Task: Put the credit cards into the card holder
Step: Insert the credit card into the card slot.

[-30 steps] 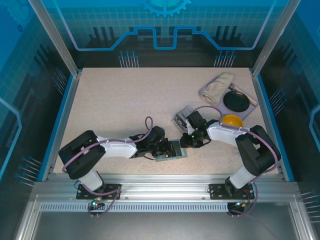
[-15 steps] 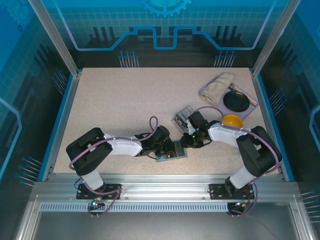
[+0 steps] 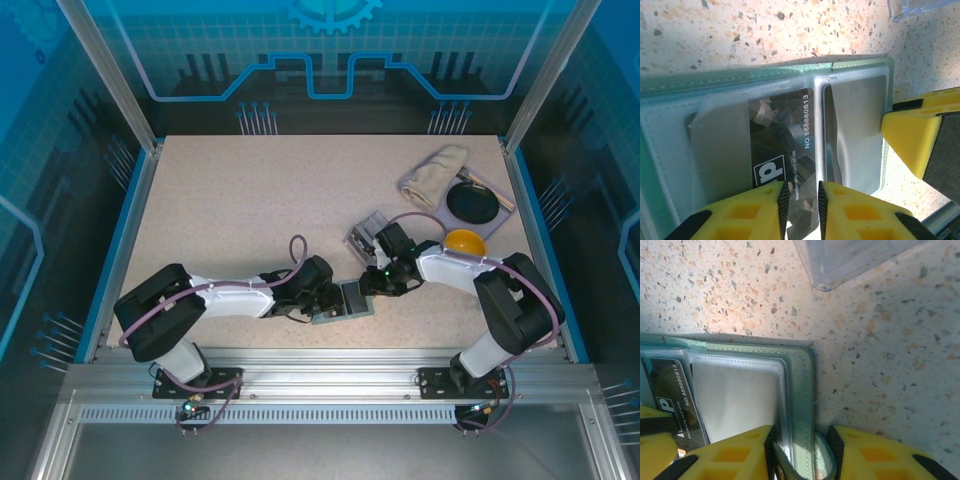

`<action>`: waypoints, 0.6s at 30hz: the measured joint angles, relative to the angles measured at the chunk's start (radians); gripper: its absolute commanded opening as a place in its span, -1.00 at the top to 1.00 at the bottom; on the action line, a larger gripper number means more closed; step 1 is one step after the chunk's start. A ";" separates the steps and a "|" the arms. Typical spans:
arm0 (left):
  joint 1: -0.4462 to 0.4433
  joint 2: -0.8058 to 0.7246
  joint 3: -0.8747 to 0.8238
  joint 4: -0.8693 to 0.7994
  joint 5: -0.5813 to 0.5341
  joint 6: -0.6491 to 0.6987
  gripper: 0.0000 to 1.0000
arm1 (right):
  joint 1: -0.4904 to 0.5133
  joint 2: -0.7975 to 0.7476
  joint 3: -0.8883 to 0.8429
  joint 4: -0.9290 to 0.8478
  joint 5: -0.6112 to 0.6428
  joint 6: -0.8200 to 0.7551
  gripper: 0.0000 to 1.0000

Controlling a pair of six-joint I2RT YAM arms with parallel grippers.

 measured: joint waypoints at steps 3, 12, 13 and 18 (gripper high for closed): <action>0.000 -0.001 0.010 -0.038 -0.017 0.000 0.58 | 0.000 -0.009 0.000 -0.021 0.021 -0.001 0.30; -0.004 -0.032 0.035 -0.176 -0.077 0.010 0.59 | 0.000 -0.017 0.002 -0.056 0.052 -0.010 0.38; -0.003 -0.032 0.040 -0.185 -0.078 0.012 0.60 | 0.000 -0.019 0.004 -0.061 0.052 -0.011 0.38; -0.003 -0.032 0.045 -0.208 -0.085 0.027 0.64 | 0.021 -0.113 0.012 -0.102 0.077 -0.012 0.54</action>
